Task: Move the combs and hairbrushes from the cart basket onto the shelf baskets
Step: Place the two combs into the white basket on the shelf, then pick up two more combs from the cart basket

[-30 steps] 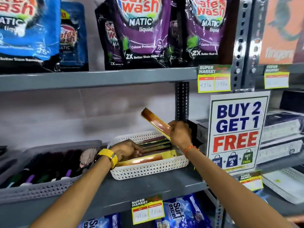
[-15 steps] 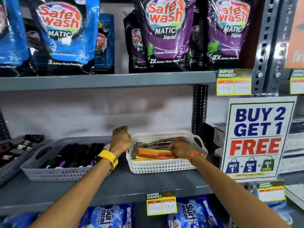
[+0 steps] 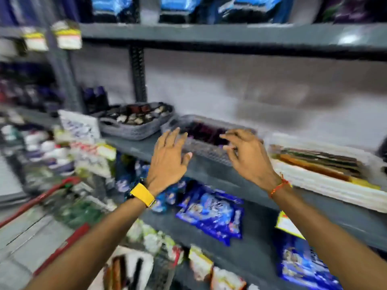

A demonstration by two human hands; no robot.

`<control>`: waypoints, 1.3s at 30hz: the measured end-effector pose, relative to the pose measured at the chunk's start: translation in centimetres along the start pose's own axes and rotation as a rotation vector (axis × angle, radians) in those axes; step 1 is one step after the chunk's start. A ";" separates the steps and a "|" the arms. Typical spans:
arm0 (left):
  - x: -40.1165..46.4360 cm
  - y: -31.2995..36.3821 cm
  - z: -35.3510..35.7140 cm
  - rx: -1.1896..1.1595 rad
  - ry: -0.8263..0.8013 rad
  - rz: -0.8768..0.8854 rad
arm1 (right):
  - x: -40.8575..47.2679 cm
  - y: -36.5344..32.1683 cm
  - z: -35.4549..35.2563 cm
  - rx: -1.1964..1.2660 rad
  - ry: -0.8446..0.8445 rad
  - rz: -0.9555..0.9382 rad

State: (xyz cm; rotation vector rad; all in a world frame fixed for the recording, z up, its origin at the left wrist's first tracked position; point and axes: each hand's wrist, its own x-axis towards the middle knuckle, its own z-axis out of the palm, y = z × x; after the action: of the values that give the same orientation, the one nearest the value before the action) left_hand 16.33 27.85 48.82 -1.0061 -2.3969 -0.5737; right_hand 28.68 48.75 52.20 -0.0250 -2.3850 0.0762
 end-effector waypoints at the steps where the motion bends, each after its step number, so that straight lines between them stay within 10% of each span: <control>1: -0.4 -0.9 -0.1 0.037 -0.023 -0.012 | 0.6 -0.9 0.5 0.006 0.003 -0.033; 9: -15.8 -24.3 4.1 0.208 -0.231 -0.422 | 0.1 -19.6 24.5 0.260 -0.287 -0.198; 23: -34.5 -48.0 34.1 0.043 -0.935 -0.669 | -20.9 -27.5 63.5 0.291 -1.167 0.363; 32: -37.6 -51.4 45.8 -0.222 -0.931 -1.265 | -30.9 -33.0 70.1 0.189 -1.364 0.741; 39: -38.0 -52.6 47.9 -0.215 -0.908 -1.273 | -31.7 -31.8 71.5 0.301 -1.303 0.883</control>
State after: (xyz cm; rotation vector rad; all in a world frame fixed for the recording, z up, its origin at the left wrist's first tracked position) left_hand -11.72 -0.68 -21.16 0.5471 -3.7009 -0.8928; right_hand 2.85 12.28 -19.46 -1.2050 -3.3469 1.1666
